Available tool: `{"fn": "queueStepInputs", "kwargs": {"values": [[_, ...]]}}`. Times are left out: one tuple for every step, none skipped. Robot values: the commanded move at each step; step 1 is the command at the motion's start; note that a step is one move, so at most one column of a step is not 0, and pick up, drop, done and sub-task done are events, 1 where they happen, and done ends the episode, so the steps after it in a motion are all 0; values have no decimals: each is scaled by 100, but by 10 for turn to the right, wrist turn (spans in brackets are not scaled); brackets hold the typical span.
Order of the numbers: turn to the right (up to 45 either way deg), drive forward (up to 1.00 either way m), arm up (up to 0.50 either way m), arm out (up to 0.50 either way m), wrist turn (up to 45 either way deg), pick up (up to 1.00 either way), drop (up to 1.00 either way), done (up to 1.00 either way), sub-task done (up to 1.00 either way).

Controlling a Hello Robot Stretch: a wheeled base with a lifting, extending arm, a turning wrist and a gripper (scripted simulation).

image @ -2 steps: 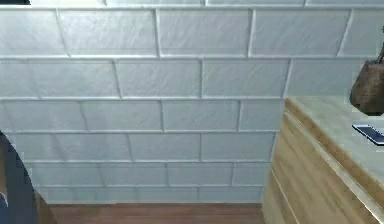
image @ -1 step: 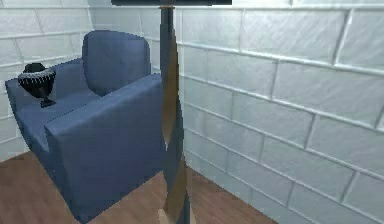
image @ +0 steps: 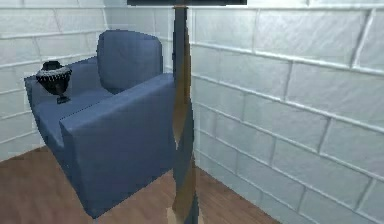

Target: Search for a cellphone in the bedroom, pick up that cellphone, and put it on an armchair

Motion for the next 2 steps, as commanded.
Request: {"fn": "queueStepInputs", "kwargs": {"values": [[450,0,0,0,0,0,0,0,0],[420,0,0,0,0,0,0,0,0]]}}
